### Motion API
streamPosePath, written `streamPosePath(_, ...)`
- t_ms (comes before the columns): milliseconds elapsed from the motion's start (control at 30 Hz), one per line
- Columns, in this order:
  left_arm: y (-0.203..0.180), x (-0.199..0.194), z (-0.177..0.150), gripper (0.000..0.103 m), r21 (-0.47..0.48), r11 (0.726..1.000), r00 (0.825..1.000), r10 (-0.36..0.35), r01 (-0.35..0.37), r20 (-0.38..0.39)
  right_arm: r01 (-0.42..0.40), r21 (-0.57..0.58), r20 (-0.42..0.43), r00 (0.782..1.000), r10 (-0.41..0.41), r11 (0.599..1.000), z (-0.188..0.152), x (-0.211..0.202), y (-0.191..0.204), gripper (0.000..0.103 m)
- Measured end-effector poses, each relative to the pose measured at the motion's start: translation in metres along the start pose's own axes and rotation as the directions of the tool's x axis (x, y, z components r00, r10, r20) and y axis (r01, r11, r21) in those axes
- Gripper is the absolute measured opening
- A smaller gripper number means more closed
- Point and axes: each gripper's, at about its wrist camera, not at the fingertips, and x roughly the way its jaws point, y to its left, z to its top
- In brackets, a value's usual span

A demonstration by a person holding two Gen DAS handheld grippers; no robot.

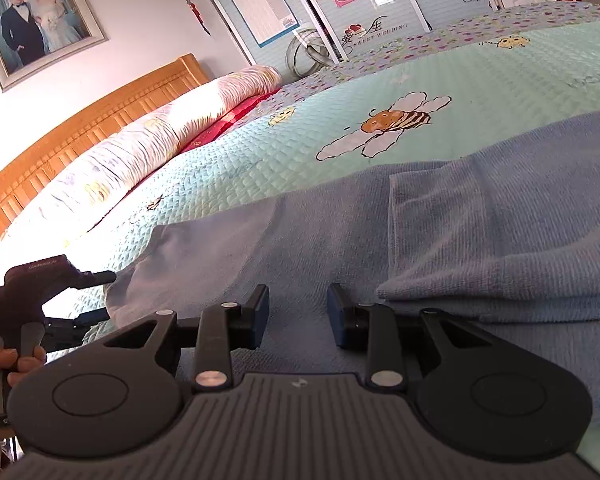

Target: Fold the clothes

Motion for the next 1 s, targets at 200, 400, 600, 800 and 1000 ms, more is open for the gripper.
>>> streamPosePath(200,-0.001,0.024,0.005,0.063,-0.006,0.996,0.995,-0.092,0.092,-0.029,0.037,-0.068,-0.002,0.999,-0.037,0.997,0.000,0.001,0.012,0.035)
streamPosePath(400,0.008,0.030,0.006,0.029,-0.047,0.994,0.994,-0.103,0.102,-0.034,0.063,-0.112,0.041,0.997,-0.058,0.992,0.003,-0.017,0.027,0.036)
streamPosePath(600,-0.002,0.016,0.006,0.025,-0.068,0.989,0.992,-0.128,0.128,0.011,0.105,-0.013,0.172,0.980,-0.101,0.994,0.026,-0.063,0.013,0.017)
streamPosePath(800,-0.026,0.001,0.005,0.024,0.000,0.993,0.992,-0.114,0.114,0.048,0.126,0.044,0.158,0.979,-0.131,0.991,0.040,-0.045,-0.010,0.000)
streamPosePath(1000,-0.032,0.003,0.004,0.024,0.012,0.995,0.994,-0.097,0.096,0.055,0.181,0.063,0.041,0.982,-0.184,0.981,0.025,0.005,-0.030,0.000)
